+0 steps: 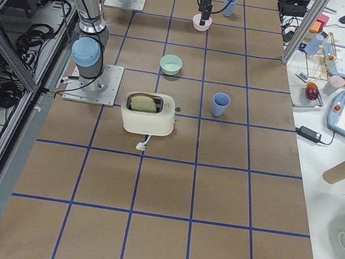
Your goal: Stack blue cups with both arms
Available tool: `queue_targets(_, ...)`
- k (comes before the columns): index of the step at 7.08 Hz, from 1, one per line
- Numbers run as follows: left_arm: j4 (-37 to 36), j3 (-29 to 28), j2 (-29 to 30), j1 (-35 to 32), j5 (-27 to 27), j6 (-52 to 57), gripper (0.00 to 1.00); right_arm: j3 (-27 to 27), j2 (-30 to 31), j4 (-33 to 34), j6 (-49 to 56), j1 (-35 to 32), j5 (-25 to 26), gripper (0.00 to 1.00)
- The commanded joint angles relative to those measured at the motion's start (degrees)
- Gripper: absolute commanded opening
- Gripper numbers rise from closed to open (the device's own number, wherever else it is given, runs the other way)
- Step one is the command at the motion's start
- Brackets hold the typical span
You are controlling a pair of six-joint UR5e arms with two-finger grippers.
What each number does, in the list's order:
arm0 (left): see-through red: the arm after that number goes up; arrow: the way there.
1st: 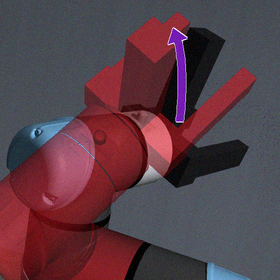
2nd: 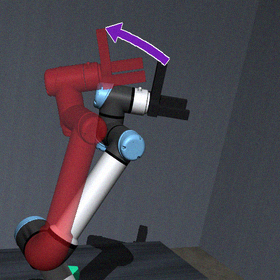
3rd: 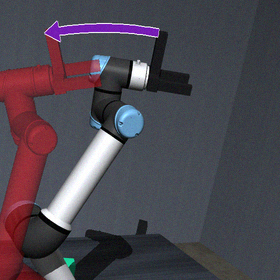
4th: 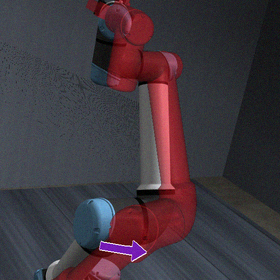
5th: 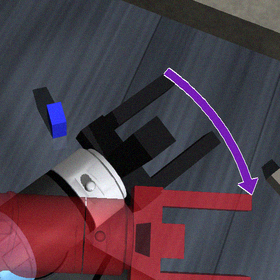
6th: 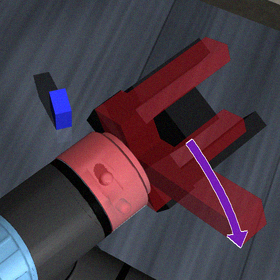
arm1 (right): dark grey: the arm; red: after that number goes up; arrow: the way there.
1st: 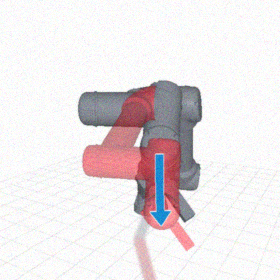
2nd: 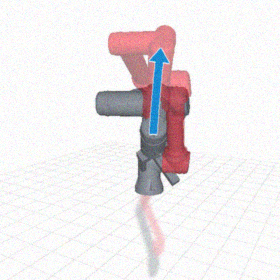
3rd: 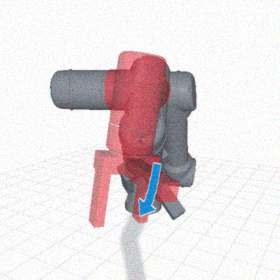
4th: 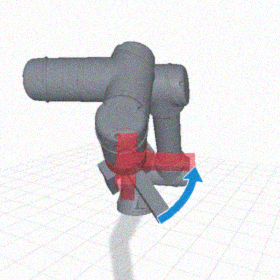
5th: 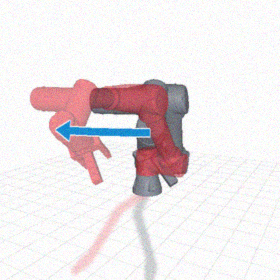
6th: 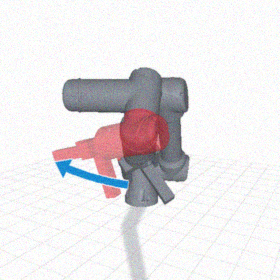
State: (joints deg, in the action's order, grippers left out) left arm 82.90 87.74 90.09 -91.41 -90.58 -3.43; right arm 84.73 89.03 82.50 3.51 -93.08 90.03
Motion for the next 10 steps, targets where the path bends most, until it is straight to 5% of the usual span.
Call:
queue_targets(1,0.1,0.1,-0.1,0.0,-0.1,0.0,1.0,0.0,0.0,0.2,0.0,0.0,0.0,1.0)
queue_targets(7,0.9,-0.6,0.2,0.3,-0.6,0.1,1.0,0.0,0.0,0.6,0.1,0.0,0.0,1.0)
queue_targets(10,1.4,0.1,6.0,1.3,-0.5,0.8,1.0,0.0,-0.2,0.7,0.2,0.7,0.0,1.0)
